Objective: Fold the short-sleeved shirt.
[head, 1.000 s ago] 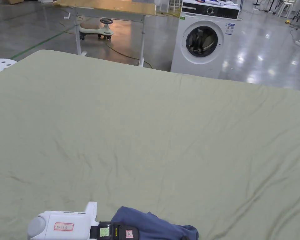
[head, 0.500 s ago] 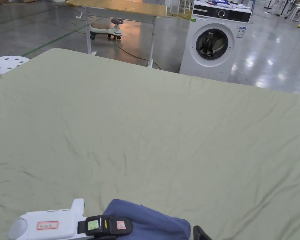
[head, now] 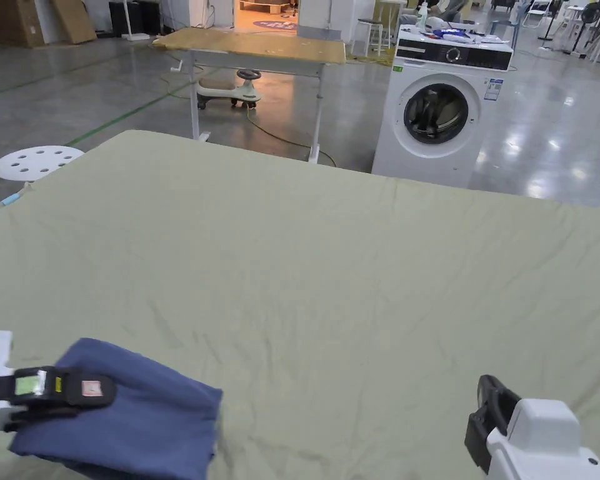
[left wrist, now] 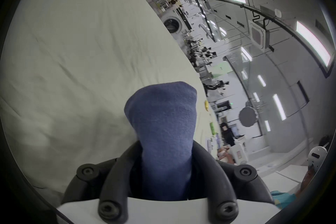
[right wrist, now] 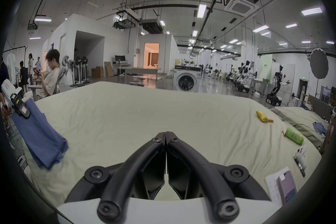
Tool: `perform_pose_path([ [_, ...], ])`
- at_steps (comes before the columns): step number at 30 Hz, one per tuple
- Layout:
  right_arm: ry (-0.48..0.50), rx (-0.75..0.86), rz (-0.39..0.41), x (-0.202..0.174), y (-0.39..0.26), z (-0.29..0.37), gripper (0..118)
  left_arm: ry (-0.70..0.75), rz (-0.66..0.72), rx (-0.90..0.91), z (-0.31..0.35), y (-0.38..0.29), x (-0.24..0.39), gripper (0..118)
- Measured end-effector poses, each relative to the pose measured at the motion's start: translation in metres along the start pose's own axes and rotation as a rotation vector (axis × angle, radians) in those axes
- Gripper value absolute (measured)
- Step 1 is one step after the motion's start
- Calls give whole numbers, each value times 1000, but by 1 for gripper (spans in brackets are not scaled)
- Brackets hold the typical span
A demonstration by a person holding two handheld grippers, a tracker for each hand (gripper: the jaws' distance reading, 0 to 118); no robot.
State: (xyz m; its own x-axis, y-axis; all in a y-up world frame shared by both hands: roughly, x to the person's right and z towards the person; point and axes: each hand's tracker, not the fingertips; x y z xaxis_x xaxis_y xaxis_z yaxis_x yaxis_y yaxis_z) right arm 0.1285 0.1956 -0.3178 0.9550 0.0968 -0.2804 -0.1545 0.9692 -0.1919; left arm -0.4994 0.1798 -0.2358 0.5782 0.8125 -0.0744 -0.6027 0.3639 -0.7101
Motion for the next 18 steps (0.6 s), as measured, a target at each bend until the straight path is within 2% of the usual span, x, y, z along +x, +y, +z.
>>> perform_pose_path([
  [6,-50,55,-25,19,23,-1,0,203,-36,24,60,57,-14,18],
  [11,-83,59,-38,27,27,0,0,298,-33,5,86,88,-36,18],
  [12,-87,56,-38,28,27,0,0,315,-27,7,88,92,-39,18],
  [13,-90,53,-37,28,26,0,0,335,-17,8,79,62,4,18],
  [18,-98,33,-33,30,19,-1,0,411,2,-22,76,61,-5,18],
])
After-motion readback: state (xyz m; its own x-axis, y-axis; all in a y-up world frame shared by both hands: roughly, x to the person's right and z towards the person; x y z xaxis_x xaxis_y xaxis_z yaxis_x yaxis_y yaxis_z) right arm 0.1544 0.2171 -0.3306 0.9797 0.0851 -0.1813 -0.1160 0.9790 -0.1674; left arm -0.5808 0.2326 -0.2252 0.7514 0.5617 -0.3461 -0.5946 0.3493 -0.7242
